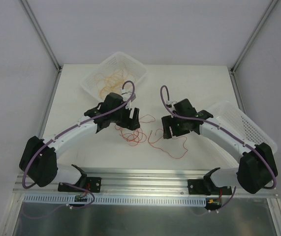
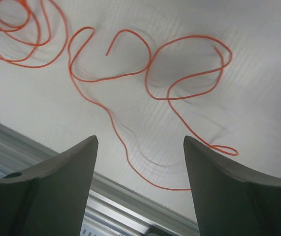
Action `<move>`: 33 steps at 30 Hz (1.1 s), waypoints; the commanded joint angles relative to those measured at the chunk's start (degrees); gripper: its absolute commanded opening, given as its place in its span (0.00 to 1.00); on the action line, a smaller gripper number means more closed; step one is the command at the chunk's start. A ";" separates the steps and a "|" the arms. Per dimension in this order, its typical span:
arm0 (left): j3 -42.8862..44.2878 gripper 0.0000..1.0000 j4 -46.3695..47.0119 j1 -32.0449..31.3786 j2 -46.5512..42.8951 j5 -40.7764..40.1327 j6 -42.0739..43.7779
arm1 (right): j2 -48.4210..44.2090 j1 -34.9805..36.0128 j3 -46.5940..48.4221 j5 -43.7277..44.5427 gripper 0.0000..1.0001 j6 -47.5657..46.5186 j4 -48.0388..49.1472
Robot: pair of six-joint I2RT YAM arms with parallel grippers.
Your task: Untangle the cables
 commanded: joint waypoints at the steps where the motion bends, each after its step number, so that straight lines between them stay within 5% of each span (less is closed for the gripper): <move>1: 3.98 0.77 0.89 -1.82 3.86 -0.62 1.43 | -1.43 0.06 -1.41 10.88 0.75 0.33 -2.86; 10: 5.48 0.76 0.89 -2.08 13.17 -8.52 -1.99 | 7.08 0.06 -0.54 11.96 0.82 -3.54 0.21; 20: 2.40 0.74 0.80 0.29 19.24 -12.23 -4.37 | 10.17 0.32 -3.44 7.39 0.72 -2.83 1.44; 33: -1.03 0.73 0.19 7.23 19.07 -12.31 -6.22 | 5.97 1.99 -5.03 7.12 0.01 -2.48 -4.60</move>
